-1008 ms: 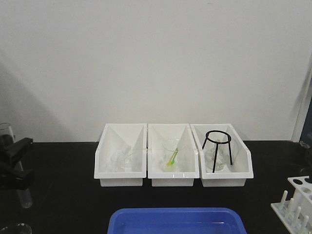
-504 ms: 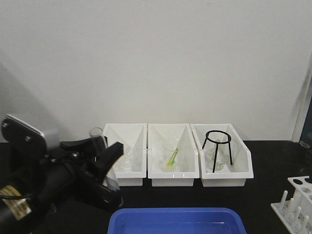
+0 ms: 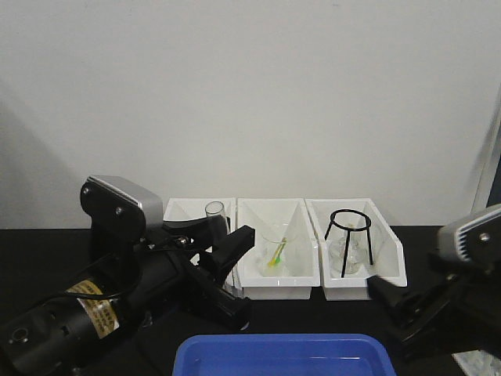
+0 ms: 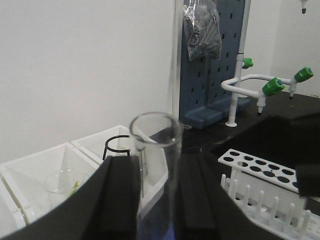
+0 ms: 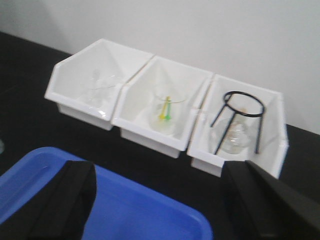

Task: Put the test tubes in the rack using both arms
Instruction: 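Carry the upright test tube with the left gripper toward the right gripper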

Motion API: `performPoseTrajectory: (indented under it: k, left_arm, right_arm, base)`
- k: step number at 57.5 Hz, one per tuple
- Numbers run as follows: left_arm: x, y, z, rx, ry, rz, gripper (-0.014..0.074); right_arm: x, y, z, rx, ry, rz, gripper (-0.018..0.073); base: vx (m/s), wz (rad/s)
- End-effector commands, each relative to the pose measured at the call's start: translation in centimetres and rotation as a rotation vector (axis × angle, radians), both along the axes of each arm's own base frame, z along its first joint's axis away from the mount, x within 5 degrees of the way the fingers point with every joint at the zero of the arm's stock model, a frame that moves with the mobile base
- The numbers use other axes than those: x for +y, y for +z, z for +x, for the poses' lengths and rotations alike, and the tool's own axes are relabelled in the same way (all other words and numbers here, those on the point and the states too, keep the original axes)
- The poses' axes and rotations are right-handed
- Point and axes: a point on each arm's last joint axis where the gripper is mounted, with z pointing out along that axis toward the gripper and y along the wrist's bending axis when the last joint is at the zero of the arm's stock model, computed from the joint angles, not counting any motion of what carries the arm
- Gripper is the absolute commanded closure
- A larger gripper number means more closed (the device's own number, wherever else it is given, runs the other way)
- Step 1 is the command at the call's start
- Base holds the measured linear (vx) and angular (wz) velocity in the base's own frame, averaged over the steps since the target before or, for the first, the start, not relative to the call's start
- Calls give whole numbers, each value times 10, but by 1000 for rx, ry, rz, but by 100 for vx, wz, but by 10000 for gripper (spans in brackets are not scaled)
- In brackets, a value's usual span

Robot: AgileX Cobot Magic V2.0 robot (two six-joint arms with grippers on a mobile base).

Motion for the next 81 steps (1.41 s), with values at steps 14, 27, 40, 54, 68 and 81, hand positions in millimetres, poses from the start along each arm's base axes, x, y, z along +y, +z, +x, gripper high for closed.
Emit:
performPoseTrajectory:
  k: [14,27,40,54,68,81]
  left_arm:
    - [-3,31,-10,-102,-86,-142,617]
    - [-8,31,-16,-91,-180,-141,617]
    - [-11,31,-20,-68,-241,-170,617]
    - [-16,32,-27,-36,-327,-199,617]
    - [-26,31,-41,-44,-418,-173,617]
    - [-27,28,-41,-47,-415,-142,617]
  right_arm:
    - [61,11,-6,-152,244,67,-9]
    - [78,11,-12,-179,312,91,-9]
    - [78,15,-12,-215,312,125,-9]
    - [78,16,-12,-223,312,129,-9]
    - [78,16,-12,-223,312,129,-9]
    - [78,16,-12,-223,312,129,6]
  base:
    - [0,0]
    - [0,0]
    - [0,0]
    - [0,0]
    - [0,0]
    - [0,0]
